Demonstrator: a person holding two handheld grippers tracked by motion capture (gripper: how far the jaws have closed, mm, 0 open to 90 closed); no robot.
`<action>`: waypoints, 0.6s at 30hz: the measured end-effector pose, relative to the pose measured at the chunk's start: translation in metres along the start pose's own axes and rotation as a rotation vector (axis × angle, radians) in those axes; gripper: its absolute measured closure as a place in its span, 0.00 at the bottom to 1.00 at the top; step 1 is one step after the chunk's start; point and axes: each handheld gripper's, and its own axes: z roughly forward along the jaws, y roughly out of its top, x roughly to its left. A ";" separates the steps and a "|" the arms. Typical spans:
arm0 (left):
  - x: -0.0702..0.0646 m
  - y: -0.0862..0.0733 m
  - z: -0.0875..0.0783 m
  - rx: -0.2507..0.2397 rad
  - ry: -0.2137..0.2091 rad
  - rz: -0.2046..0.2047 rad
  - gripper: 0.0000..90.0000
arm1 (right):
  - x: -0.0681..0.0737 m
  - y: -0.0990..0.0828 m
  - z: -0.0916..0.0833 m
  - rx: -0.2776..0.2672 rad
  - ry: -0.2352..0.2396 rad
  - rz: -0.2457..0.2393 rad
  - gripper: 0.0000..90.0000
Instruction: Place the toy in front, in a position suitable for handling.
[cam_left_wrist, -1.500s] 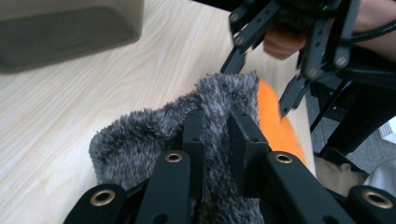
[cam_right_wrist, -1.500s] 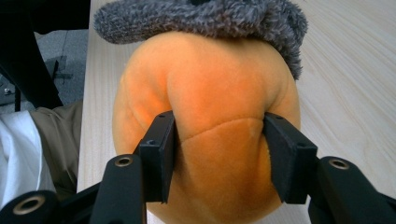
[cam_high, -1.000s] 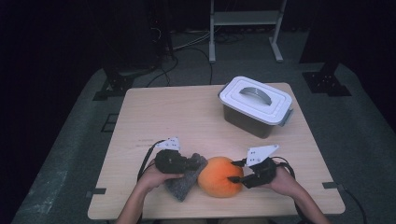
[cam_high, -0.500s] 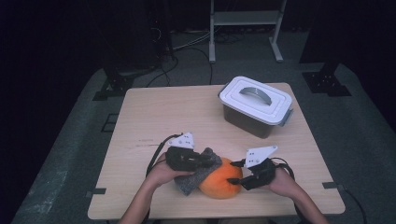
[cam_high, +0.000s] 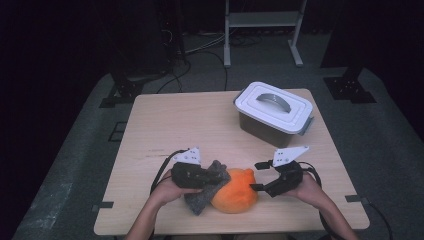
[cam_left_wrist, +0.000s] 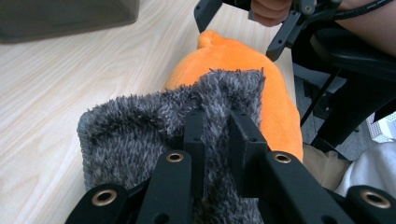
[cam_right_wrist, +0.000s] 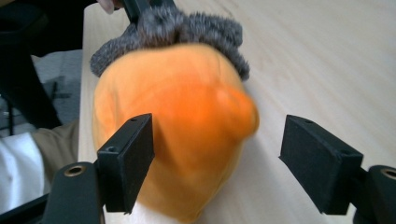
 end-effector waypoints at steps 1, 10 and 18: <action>0.000 -0.001 -0.001 -0.002 -0.003 -0.001 0.87 | 0.000 -0.001 0.002 0.005 0.007 0.003 0.27; 0.000 0.001 -0.005 -0.007 0.005 0.007 0.87 | 0.006 0.000 0.016 -0.001 0.102 -0.011 0.55; -0.006 0.028 -0.011 -0.044 0.009 0.056 0.87 | 0.018 0.015 0.006 -0.042 0.014 -0.093 0.70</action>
